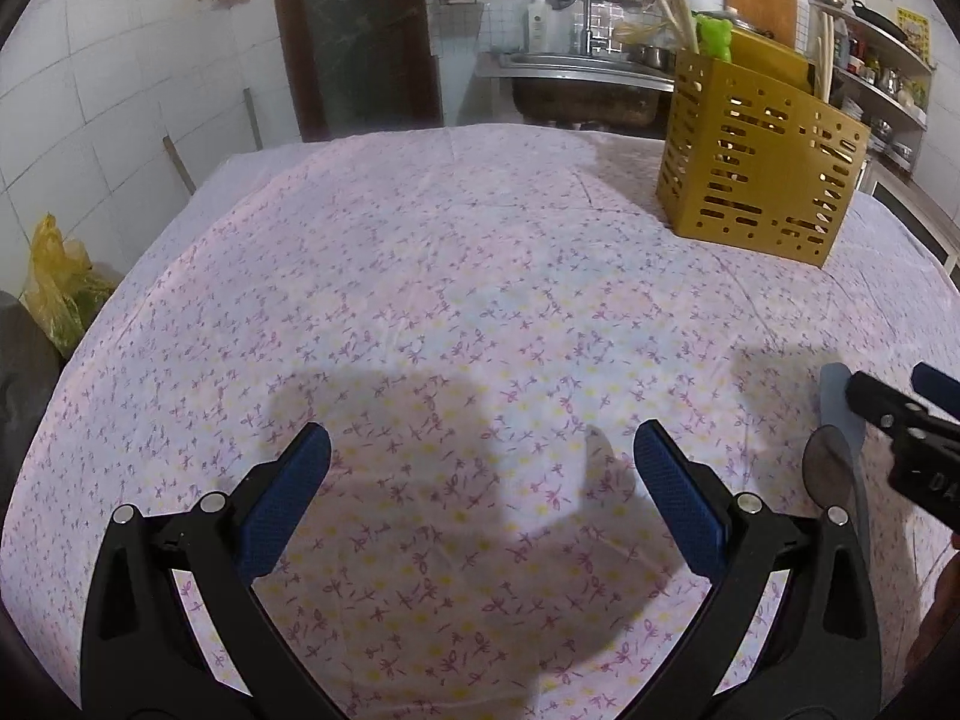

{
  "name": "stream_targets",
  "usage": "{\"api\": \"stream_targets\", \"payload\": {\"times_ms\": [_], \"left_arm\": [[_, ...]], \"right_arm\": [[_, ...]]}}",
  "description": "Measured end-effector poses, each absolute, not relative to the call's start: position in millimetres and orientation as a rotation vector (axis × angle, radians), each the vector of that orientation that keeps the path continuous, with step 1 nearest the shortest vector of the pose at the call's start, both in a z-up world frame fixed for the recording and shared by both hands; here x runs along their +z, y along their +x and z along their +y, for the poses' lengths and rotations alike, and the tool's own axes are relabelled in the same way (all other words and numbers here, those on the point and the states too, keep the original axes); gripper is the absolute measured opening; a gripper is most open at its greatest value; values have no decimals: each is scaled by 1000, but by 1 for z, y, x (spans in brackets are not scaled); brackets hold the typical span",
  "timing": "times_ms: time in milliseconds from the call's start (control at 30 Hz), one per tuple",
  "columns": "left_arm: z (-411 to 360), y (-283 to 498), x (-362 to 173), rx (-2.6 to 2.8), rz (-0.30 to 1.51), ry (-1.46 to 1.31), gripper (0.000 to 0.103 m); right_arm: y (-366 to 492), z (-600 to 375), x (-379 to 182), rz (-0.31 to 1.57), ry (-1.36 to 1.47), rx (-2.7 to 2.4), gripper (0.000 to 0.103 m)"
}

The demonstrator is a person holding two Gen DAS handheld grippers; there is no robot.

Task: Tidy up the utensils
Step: 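Withdraw both open tools back toward the spoons on the cloth, then grasp the light-blue spoon with the right tool while the left tool approaches the metal spoon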

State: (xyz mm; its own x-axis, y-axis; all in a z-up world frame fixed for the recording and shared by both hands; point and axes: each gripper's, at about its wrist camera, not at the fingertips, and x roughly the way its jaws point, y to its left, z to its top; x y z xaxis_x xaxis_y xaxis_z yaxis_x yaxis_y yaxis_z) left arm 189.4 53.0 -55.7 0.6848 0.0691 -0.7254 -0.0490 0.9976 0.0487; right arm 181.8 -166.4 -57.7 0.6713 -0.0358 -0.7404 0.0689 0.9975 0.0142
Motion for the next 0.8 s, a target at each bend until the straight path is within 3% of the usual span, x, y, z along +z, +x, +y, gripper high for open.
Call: {"api": "stream_targets", "payload": {"times_ms": [167,233,267,400,800], "left_arm": [[52,190,-58,66,820,32,98],[52,190,-57,66,820,30,98],[51,191,-57,66,823,28,98],[49,192,-58,63,832,21,98],[15,185,-51,2,844,37,98]], "right_arm": [[195,-152,-67,901,24,-69,78],[198,-148,-69,922,25,-76,67],[199,-147,-71,935,33,-66,55],[197,-148,-68,933,51,-37,33],[183,-207,-62,916,134,6,33]]}}
